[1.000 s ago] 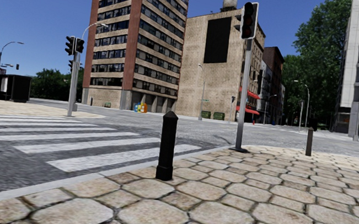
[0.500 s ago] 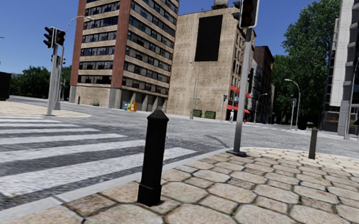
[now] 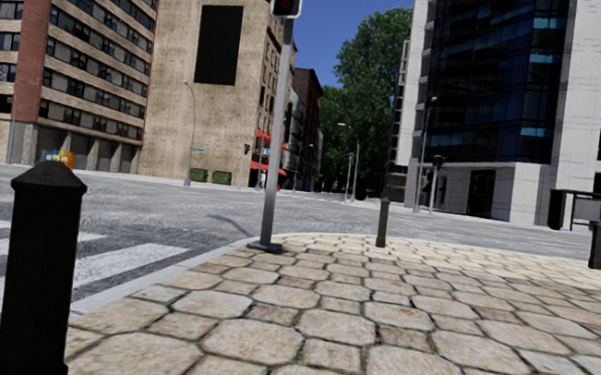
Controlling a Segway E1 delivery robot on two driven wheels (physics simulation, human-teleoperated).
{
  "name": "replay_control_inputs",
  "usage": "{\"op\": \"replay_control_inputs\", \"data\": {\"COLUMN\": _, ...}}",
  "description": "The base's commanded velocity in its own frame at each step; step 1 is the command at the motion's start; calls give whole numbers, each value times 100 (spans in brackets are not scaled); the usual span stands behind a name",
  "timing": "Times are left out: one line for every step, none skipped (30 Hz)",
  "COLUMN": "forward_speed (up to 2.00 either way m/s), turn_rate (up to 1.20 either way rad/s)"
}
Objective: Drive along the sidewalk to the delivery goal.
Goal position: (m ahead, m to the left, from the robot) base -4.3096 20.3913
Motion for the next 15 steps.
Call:
{"op": "replay_control_inputs", "data": {"forward_speed": 109, "turn_rate": 0}}
{"op": "replay_control_inputs", "data": {"forward_speed": 109, "turn_rate": 0}}
{"op": "replay_control_inputs", "data": {"forward_speed": 109, "turn_rate": 0}}
{"op": "replay_control_inputs", "data": {"forward_speed": 109, "turn_rate": 0}}
{"op": "replay_control_inputs", "data": {"forward_speed": 109, "turn_rate": 0}}
{"op": "replay_control_inputs", "data": {"forward_speed": 109, "turn_rate": 0}}
{"op": "replay_control_inputs", "data": {"forward_speed": 109, "turn_rate": 0}}
{"op": "replay_control_inputs", "data": {"forward_speed": 109, "turn_rate": 0}}
{"op": "replay_control_inputs", "data": {"forward_speed": 109, "turn_rate": 0}}
{"op": "replay_control_inputs", "data": {"forward_speed": 109, "turn_rate": 0}}
{"op": "replay_control_inputs", "data": {"forward_speed": 109, "turn_rate": 11}}
{"op": "replay_control_inputs", "data": {"forward_speed": 109, "turn_rate": 11}}
{"op": "replay_control_inputs", "data": {"forward_speed": 109, "turn_rate": 25}}
{"op": "replay_control_inputs", "data": {"forward_speed": 109, "turn_rate": 28}}
{"op": "replay_control_inputs", "data": {"forward_speed": 109, "turn_rate": 29}}
